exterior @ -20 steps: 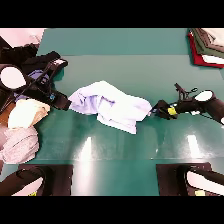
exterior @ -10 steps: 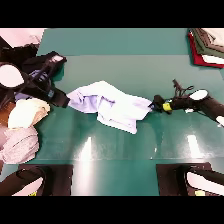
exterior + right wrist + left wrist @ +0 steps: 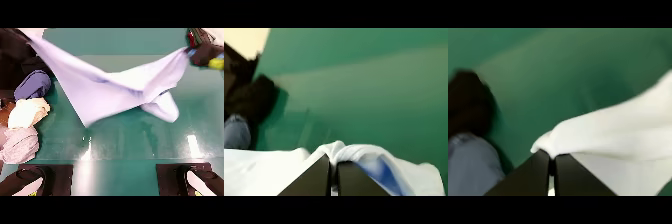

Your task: Fold the shirts.

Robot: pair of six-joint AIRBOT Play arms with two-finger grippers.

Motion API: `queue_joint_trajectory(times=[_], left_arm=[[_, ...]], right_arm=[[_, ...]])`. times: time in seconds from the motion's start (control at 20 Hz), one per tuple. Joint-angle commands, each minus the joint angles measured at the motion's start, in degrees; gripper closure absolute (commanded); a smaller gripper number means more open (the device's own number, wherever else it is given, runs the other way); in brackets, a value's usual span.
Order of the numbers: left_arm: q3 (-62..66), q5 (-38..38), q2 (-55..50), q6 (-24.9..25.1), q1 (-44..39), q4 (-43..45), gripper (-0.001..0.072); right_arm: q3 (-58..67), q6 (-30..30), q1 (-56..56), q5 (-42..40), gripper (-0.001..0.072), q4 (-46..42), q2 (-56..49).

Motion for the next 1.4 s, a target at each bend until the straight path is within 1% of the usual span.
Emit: queue_joint_trajectory(times=[0.0, 0.25, 0.35, 0.45, 0.6, 0.7, 0.8, 0.9, 0.95, 1.05, 1.1, 1.2, 1.35], left_arm=[[12.26, -0.17, 1.07, -0.13, 0.04, 1.25, 0.0684], [12.44, 0.37, 9.33, -2.49, 0.04, 1.05, 0.0685], [12.44, 0.92, 12.7, -4.24, 0.04, 0.79, 0.0685], [12.46, 0.98, 15.39, -5.73, 0.04, 0.2, 0.0685], [12.28, -0.37, 16.55, -5.92, 0.04, -0.24, 0.0686], [8.0, -1.36, 16.41, -5.92, 0.04, 1.42, 0.0685], [1.05, -2.19, 14.45, -5.9, 0.04, 2.62, 0.0686], [-6.01, -2.43, 10.36, -5.53, 0.04, 2.62, 0.0686], [-9.18, -2.29, 7.72, -5.05, 0.04, 2.89, 0.0686], [-15.39, -1.49, 0.92, -4.22, 0.04, 5.11, 0.0686], [-17.7, -0.11, -2.45, -4.09, 0.07, 6.25, 0.0685], [-20.96, 4.98, -9.16, -4.2, 0.98, 7.89, 0.0686], [-21.35, 13.62, -18.18, -6.4, 6.25, 6.34, 0.0685]], right_arm=[[10.8, -0.04, -2.99, 4.57, 0.0699, -2.78, 5.55], [22.67, 0.11, -11.89, 13.27, 0.0699, -2.78, 8.81], [27.89, 0.37, -17.57, 17.73, 0.0699, -2.75, 8.72], [32.72, 0.52, -23.76, 20.41, 0.07, -2.75, 8.2], [42.29, 4.2, -30.77, 24.79, 0.0701, -2.6, 4.15], [47.84, 7.89, -31.63, 30.23, 0.0701, -2.56, -0.55], [48.59, 11.19, -29.31, 34.64, 0.0701, -2.58, -4.83], [42.62, 12.15, -23.61, 37.11, 0.0701, -3.91, -8.37], [38.77, 12.31, -20.11, 38.18, 0.0701, -7.13, -10.03], [32.04, 12.26, -12.0, 39.39, 0.0701, -17.25, -14.71], [29.75, 12.2, -8.94, 38.53, 0.0701, -21.79, -16.96], [25.86, 11.87, -4.04, 33.44, 0.0701, -28.3, -21.64], [21.94, 11.89, -0.24, 23.19, 0.0701, -32.0, -28.02]])
